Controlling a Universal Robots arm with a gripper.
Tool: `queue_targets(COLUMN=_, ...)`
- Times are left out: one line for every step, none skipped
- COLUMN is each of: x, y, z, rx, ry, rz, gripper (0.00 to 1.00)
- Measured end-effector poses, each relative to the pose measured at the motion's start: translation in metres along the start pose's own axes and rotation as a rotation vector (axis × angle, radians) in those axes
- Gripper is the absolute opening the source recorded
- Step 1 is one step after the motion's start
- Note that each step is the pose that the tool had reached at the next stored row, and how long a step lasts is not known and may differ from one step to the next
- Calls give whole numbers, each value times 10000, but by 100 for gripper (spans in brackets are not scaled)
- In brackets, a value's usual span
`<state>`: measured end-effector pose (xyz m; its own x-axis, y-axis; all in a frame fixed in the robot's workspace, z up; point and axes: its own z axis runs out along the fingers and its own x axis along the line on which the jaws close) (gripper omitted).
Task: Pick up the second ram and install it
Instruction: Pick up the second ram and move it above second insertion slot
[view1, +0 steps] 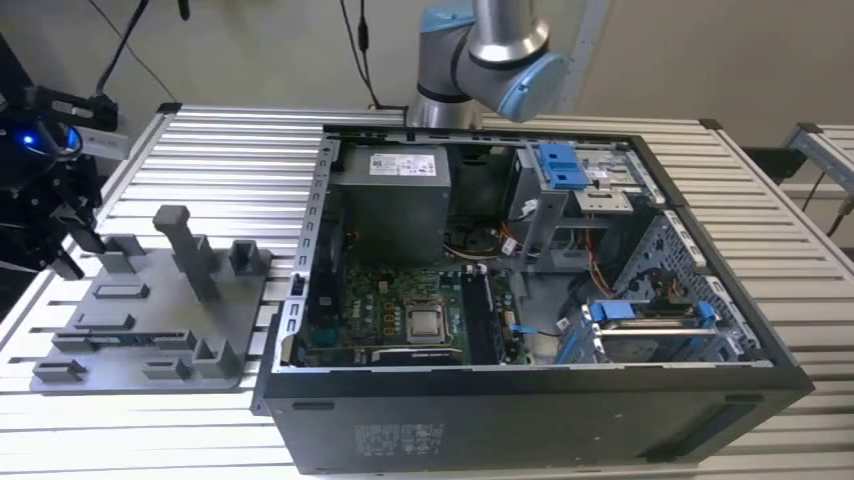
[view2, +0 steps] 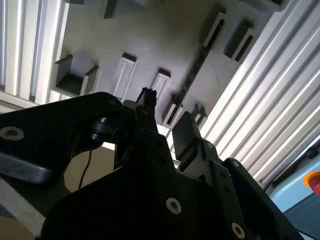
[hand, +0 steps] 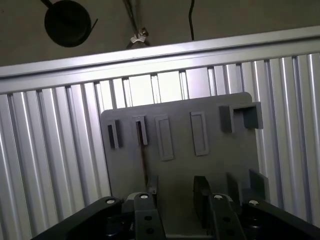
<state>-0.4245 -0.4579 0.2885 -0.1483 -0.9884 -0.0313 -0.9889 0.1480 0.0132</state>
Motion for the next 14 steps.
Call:
queue_targets(x=2, y=13, z=9, rx=6, ry=-8, rz=-11, gripper=42)
queue_targets(x=5, y=24, z=17, rx=8, ry=-10, rz=-24, gripper=42)
queue_targets(x=6, y=34, z=27, rx=10, ry=-13, rz=-36, gripper=42)
queue_targets(x=8, y=45, z=39, rx=16, ry=-15, rz=-54, gripper=42)
queue_targets(x=10, y=54, z=52, rx=29, ry=-16, rz=-82, gripper=42)
queue_targets(x=11, y=62, z=65, rx=48, ry=-19, rz=-135, gripper=42)
queue_targets(x=12, y=67, z=78, rx=70, ry=-22, rz=-197, gripper=42)
queue_targets(x=14, y=72, z=88, rx=90, ry=-23, rz=-262, gripper=42)
queue_targets(x=15, y=78, z=97, rx=111, ry=-25, rz=-318, gripper=42)
queue_targets(x=16, y=80, z=104, rx=125, ry=-27, rz=-358, gripper=42)
queue_targets(x=16, y=80, z=106, rx=127, ry=-28, rz=-373, gripper=42)
queue_targets(x=16, y=80, z=106, rx=127, ry=-27, rz=-377, gripper=42)
queue_targets(x=16, y=81, z=106, rx=126, ry=-27, rz=-376, gripper=42)
queue_targets(x=16, y=81, z=106, rx=126, ry=-27, rz=-376, gripper=42)
